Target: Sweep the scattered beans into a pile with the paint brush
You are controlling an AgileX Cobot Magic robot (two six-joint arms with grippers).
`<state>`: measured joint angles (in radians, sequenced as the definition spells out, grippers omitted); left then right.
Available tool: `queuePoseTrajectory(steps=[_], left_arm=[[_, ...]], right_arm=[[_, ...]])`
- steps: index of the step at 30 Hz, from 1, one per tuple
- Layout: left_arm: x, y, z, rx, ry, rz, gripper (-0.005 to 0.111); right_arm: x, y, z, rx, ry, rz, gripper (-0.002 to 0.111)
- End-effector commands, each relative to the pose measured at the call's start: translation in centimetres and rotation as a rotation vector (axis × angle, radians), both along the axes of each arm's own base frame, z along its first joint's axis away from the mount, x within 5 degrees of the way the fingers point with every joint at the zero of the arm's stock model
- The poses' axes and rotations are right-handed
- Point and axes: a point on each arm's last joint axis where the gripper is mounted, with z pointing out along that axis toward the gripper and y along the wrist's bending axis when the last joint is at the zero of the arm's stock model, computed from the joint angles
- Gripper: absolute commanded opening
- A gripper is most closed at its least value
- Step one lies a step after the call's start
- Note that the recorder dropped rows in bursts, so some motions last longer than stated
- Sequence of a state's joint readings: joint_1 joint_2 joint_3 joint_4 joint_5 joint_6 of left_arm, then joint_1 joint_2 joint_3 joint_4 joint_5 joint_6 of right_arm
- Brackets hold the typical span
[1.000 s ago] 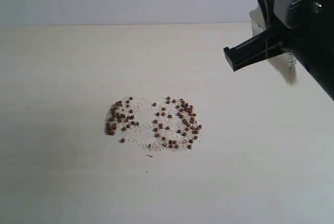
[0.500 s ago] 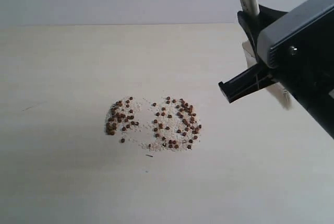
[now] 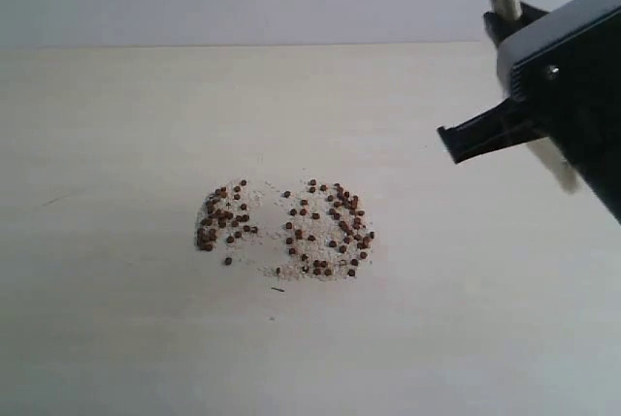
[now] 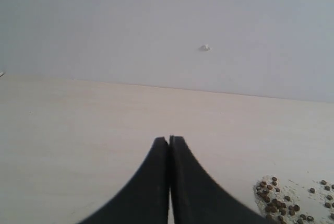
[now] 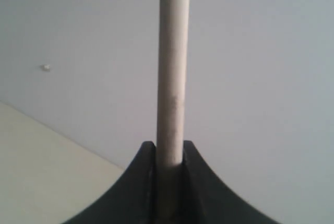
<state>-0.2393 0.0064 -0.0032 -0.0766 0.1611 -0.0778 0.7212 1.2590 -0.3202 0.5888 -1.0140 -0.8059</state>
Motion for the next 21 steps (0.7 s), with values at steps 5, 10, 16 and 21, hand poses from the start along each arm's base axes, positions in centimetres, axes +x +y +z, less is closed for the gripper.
queuePoseTrajectory(steps=[5,10,16,21], left_arm=[[0.0,0.0,-0.1,-0.004,0.0,0.0,0.0],[0.0,0.0,-0.1,-0.004,0.0,0.0,0.0],[0.0,0.0,-0.1,-0.004,0.0,0.0,0.0],[0.0,0.0,-0.1,-0.004,0.0,0.0,0.0]], right_arm=[[-0.1,-4.0,2.7,0.111,-0.021,0.059,0.0],[-1.9,-6.4,4.6,0.128,-0.045,0.04,0.0],[-4.8,-6.4,6.2,0.084,-0.092,0.19,0.0],[-6.7,-6.5,7.1,0.11,-0.133,0.247,0.0]])
